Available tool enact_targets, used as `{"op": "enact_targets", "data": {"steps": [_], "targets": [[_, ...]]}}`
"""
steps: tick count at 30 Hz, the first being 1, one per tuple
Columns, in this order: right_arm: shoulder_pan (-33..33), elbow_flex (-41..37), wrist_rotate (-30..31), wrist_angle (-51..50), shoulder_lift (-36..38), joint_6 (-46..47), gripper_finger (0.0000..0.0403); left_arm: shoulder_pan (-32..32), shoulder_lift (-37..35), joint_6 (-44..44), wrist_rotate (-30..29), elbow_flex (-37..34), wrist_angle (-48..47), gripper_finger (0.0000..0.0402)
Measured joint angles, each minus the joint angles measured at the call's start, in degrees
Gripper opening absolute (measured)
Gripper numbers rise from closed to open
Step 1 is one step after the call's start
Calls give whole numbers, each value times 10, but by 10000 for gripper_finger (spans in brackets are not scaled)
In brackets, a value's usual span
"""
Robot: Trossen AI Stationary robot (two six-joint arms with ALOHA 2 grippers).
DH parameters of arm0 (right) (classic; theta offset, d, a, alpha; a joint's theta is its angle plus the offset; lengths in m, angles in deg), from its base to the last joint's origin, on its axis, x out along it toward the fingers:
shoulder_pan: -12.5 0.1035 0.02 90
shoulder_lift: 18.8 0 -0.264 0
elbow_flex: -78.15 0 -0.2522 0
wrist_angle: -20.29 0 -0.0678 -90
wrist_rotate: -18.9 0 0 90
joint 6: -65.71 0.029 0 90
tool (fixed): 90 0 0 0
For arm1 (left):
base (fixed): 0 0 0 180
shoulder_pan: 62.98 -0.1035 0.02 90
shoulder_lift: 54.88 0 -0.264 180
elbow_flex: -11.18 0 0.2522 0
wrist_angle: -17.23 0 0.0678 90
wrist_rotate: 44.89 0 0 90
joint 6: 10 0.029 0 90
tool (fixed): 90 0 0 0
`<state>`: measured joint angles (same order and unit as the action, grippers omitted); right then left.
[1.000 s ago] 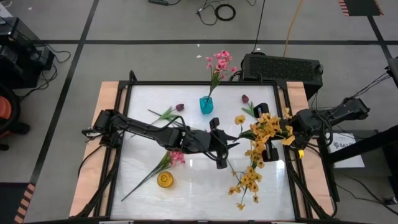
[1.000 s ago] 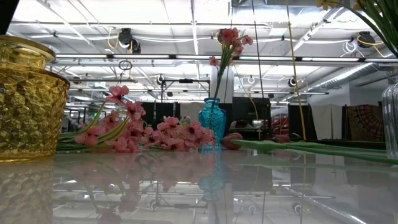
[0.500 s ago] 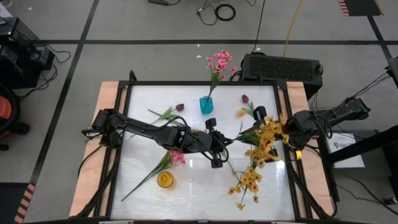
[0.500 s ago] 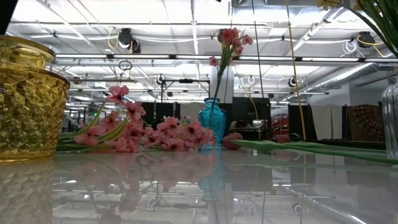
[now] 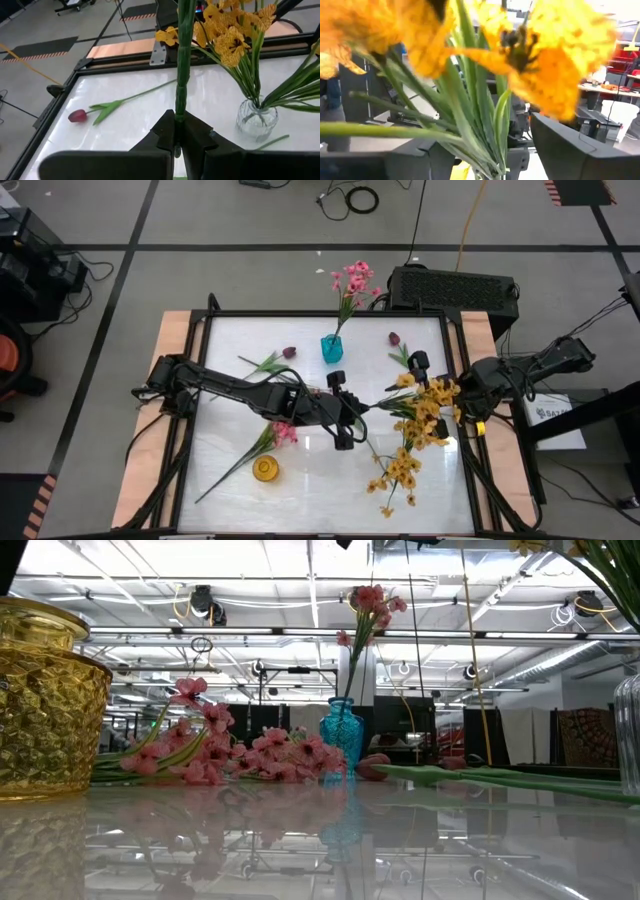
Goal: Sort flowers into vase by color
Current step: Put the yellow flowers into the transparent vase
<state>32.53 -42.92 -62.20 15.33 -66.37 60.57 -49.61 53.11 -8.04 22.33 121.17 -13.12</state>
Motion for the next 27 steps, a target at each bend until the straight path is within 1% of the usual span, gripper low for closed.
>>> {"op": "enact_targets", "data": {"steps": [2,5,8,13,14,15,18,20,22,24,27], "targets": [[0,0,0,0,0,0,222,0,0,0,0,0,0,20],[0,0,-2,0,0,-2,189,0,0,0,0,0,-8,20],[0,0,-3,0,0,-2,139,-1,0,-1,-1,0,-9,20],[0,0,-16,1,0,-2,39,-3,0,0,-2,0,-7,20],[0,0,-15,1,0,-1,22,-3,0,-1,-2,0,-8,20],[0,0,-15,1,0,0,13,-3,0,-1,-2,0,-7,20],[0,0,-13,3,1,11,14,-2,0,-15,-1,0,-7,23],[0,0,-13,2,5,22,12,-3,0,-29,10,0,-9,37],[1,0,-14,2,14,29,6,-1,0,-43,30,0,-17,63],[5,0,-16,2,30,31,5,3,-1,-57,48,0,-27,97],[9,0,-16,-1,61,53,5,10,-2,-74,46,0,-36,155]]}}
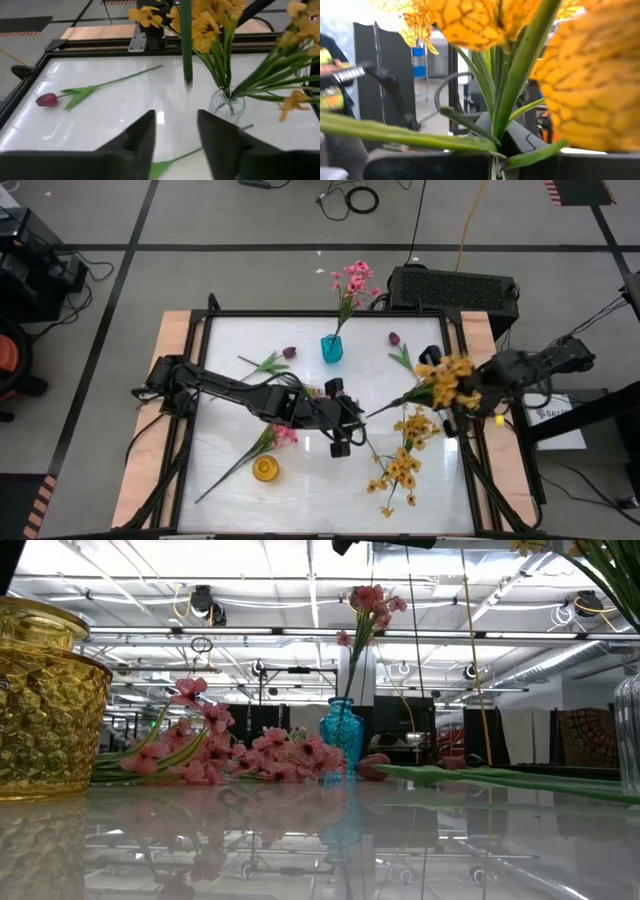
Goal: Sort flowers into vase by color
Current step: Put the yellow flowers into the transparent vase
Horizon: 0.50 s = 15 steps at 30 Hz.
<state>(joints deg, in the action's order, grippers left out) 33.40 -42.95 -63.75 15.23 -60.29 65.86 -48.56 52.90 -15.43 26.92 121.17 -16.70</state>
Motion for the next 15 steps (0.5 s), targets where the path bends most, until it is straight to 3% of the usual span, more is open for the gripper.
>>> {"op": "enact_targets", "data": {"steps": [7,15], "targets": [[30,0,0,-58,76,61,3,18,-18,-3,-47,0,-31,249],[104,47,0,-132,125,54,3,32,-33,-19,-83,1,-55,258]]}}
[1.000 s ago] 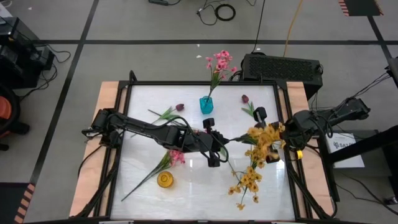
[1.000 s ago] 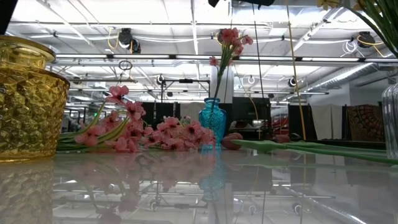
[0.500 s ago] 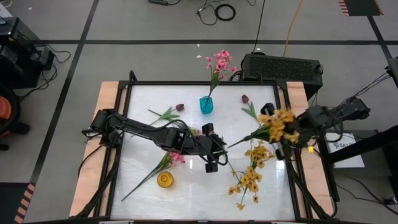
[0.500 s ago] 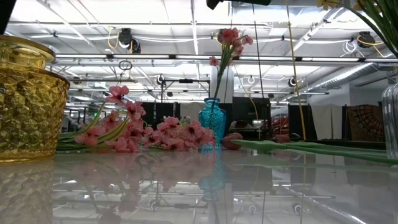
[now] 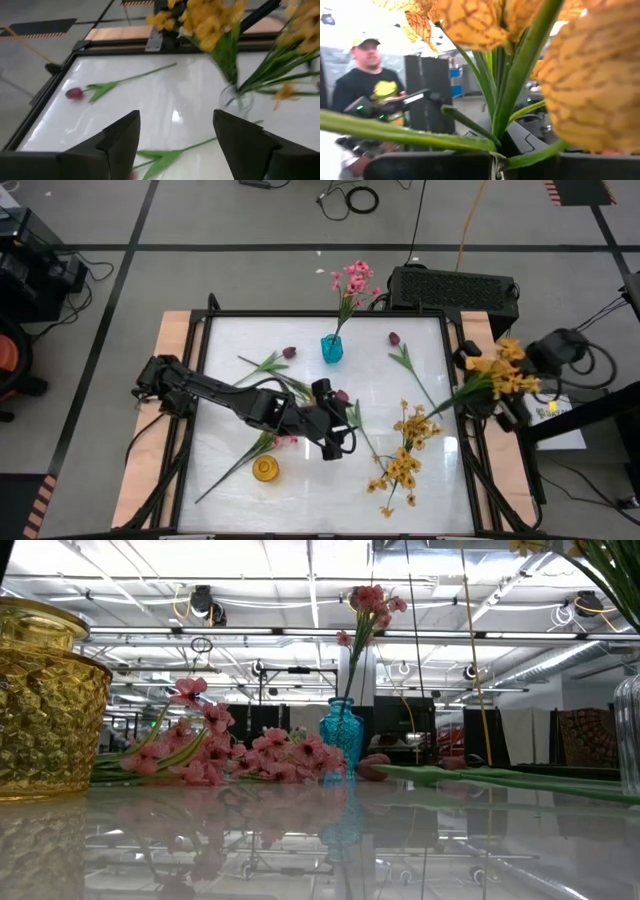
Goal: Sort flowers into vase by color
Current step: Put the yellow flowers into the transparent vase
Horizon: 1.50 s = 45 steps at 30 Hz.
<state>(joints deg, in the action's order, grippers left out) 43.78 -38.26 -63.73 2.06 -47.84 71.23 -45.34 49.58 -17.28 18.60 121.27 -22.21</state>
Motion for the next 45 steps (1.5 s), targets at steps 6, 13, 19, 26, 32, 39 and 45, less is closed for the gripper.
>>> {"op": "enact_targets", "data": {"steps": [6,13,19,26,32,39,45], "targets": [[45,85,2,-97,-31,33,4,4,-3,-19,-14,-1,-24,258],[91,126,22,-179,-82,77,5,3,-3,-40,-26,-1,-45,258],[153,129,79,-204,-83,102,6,4,-3,-58,-26,-1,-55,258],[232,123,155,-215,-100,59,6,4,-3,-59,-26,-1,-55,258],[302,80,237,-205,-122,55,6,5,-3,-59,-28,-1,-58,258],[385,-16,371,-112,-126,58,6,5,-3,-59,-32,-1,-64,258],[421,-121,498,8,-126,50,6,3,-3,-57,-37,-1,-63,258]]}}
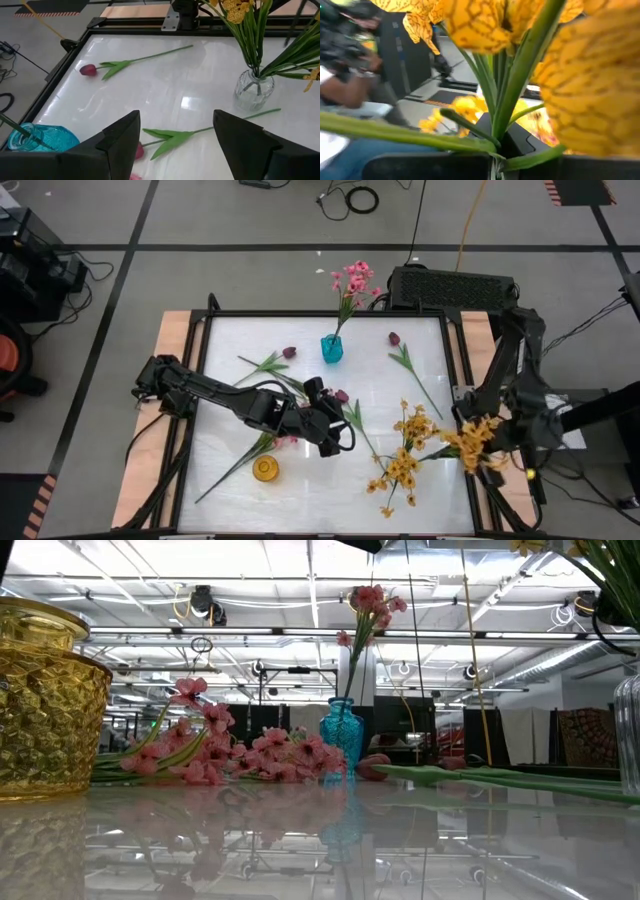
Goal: Sort flowers into vase by color
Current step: Put the yellow flowers into the transparent vase
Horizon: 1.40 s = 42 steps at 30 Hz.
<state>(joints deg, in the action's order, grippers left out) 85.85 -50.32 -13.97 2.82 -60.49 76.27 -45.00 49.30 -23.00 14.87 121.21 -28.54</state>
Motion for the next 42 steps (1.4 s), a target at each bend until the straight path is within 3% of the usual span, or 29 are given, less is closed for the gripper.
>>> {"op": "enact_targets", "data": {"steps": [5,31,42], "targets": [[3,-52,40,70,0,2,6,-7,0,3,0,0,3,258],[3,-67,102,44,-94,99,7,-18,0,2,0,0,3,258],[-15,-67,135,40,-140,146,57,-18,0,3,0,0,11,258]]}}
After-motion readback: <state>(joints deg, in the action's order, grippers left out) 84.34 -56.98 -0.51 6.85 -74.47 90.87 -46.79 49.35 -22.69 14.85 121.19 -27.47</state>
